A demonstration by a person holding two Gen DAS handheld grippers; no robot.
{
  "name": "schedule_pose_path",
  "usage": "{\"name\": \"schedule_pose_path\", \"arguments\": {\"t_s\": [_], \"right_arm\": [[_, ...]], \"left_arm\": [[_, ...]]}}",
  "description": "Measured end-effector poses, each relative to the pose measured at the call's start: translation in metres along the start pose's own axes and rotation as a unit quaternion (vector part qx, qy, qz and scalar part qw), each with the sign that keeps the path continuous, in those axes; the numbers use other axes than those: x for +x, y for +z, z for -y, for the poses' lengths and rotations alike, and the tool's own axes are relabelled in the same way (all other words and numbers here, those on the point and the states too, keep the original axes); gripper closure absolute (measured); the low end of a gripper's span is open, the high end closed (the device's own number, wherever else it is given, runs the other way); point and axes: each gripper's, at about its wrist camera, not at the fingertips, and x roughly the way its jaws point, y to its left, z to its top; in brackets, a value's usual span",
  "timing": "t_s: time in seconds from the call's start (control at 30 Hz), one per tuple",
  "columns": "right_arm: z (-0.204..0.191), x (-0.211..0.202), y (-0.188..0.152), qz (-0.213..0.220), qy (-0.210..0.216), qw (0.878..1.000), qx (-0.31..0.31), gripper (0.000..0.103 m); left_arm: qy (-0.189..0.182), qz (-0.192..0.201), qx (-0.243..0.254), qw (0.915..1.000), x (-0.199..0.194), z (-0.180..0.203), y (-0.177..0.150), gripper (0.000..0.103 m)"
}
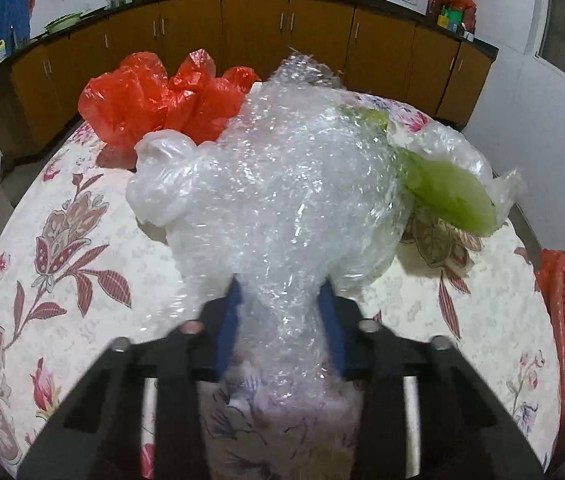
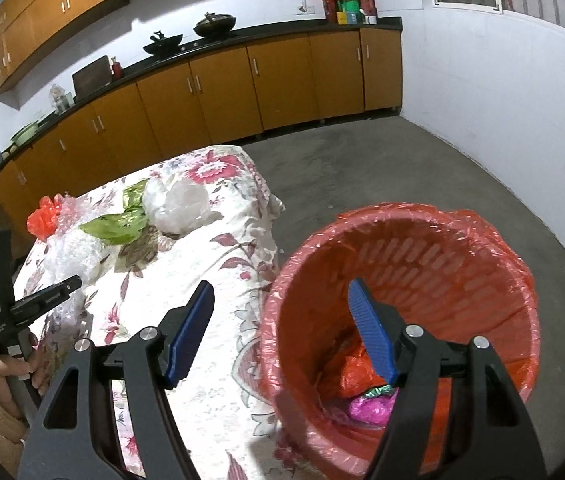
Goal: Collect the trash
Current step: 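Grasp the clear bubble wrap with the left gripper, then grasp a clear plastic bag with the right gripper while the left gripper holds the bubble wrap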
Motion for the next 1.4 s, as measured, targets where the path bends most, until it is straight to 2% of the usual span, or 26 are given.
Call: {"name": "schedule_pose_path", "arguments": {"t_s": [0.1,0.47,0.9,1.1,1.4], "right_arm": [[-0.006,0.0,0.002,0.0,0.006,1.0,-0.006,0.033],[-0.032,0.005,0.005,-0.002,0.034,0.999,-0.021,0.033],[-0.099,0.029,0.014,-0.005,0.088,0.994,-0.065,0.034],[-0.123,0.055,0.027,-0.005,0.099,0.992,-0.073,0.036],[-0.131,0.127,0.074,-0.001,0.065,0.995,-0.072,0.037]], "left_arm": [[-0.004,0.006,0.0,1.0,-0.006,-0.003,-0.004,0.078],[-0.015,0.047,-0.027,0.9984,-0.053,-0.039,-0.014,0.081],[0.01,0.069,-0.065,0.9954,-0.083,-0.089,-0.017,0.081],[0.016,0.075,-0.078,0.994,-0.087,-0.105,-0.017,0.081],[0.019,0.084,-0.099,0.9914,-0.086,-0.124,-0.01,0.081]]}}
